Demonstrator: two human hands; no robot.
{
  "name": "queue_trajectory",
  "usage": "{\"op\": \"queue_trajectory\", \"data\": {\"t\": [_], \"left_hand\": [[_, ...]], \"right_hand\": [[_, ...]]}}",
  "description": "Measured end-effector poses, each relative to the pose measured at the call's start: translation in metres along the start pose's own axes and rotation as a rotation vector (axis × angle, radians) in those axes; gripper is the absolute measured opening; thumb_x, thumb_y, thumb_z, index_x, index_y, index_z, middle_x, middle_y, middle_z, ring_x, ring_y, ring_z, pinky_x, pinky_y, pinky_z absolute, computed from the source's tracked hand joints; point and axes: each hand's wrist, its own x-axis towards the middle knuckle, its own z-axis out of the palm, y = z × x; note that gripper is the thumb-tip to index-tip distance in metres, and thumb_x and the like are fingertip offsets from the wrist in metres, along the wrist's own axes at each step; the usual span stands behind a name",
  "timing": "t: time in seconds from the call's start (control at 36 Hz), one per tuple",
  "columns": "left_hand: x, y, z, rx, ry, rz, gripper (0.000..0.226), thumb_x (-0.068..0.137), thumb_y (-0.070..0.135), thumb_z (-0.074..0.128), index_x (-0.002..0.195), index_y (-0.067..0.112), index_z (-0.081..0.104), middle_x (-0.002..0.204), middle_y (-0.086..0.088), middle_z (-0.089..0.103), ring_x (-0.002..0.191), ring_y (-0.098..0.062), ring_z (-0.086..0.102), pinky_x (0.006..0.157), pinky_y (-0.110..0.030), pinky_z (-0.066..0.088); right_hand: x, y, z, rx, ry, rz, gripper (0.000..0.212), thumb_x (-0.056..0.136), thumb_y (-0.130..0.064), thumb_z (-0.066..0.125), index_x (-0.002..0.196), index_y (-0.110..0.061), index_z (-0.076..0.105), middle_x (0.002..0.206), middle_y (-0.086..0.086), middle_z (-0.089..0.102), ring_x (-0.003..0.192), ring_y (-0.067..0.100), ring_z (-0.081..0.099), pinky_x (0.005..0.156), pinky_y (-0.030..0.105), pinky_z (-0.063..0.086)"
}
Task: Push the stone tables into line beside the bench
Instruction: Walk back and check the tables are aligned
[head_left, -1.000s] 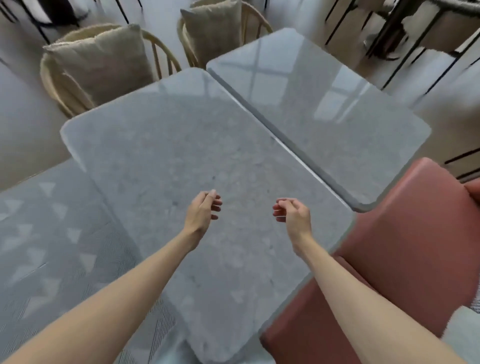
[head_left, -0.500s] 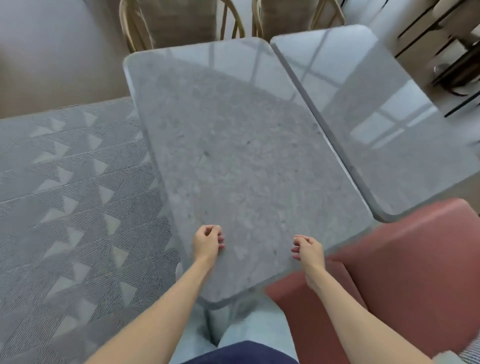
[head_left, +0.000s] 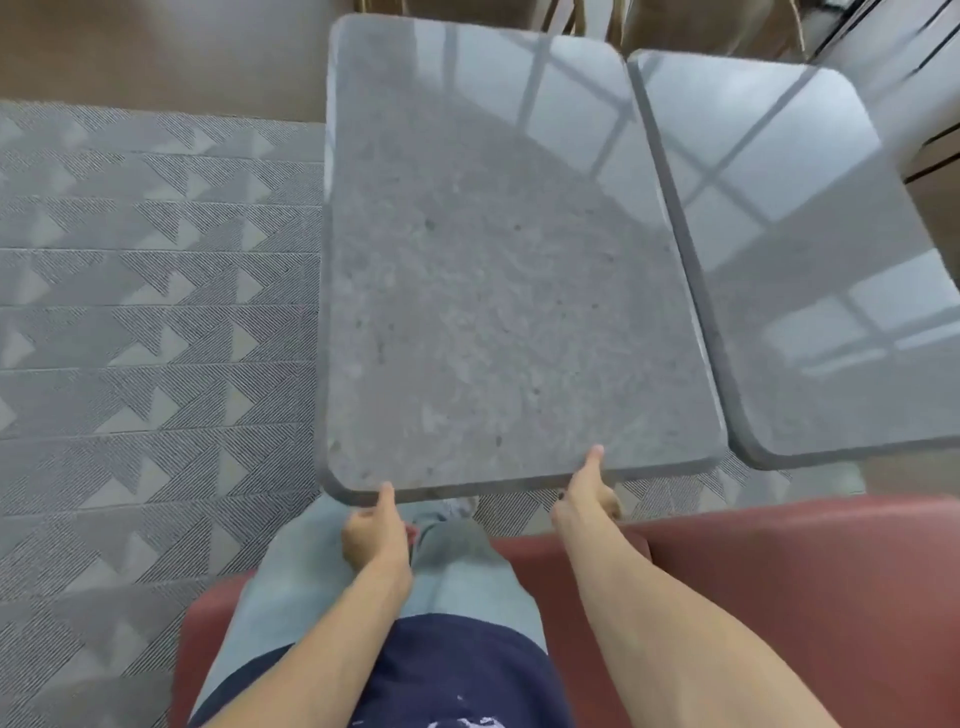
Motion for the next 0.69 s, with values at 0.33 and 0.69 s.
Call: {"op": "queue_trajectory", "data": {"t": [0.33,0.69], "left_hand": [[-0.019,-0.011,0.081,-0.779,-0.444,-0.308,0.062,0.088,0.055,0.064,0.133,0.013,0.056,0.129,-0.011,0.062,0.116,-0.027,0.060,0.106,-0.041,0.046],[-0.017,-0.015,0.089,-0.839,-0.392,-0.275,0.059,0.092,0.051,0.060,0.131,0.007,0.052,0.125,-0.013,0.060,0.118,-0.030,0.059,0.105,-0.044,0.046]], "right_hand": [[0.059,-0.026,-0.033,0.442,-0.633,0.247,0.048,0.083,-0.048,0.073,0.115,-0.014,0.065,0.114,0.011,0.068,0.101,0.028,0.066,0.090,0.041,0.055],[0.083,-0.033,-0.043,0.357,-0.790,0.259,0.052,0.091,-0.038,0.066,0.129,-0.006,0.054,0.127,0.018,0.061,0.111,0.034,0.061,0.079,0.046,0.053]]}}
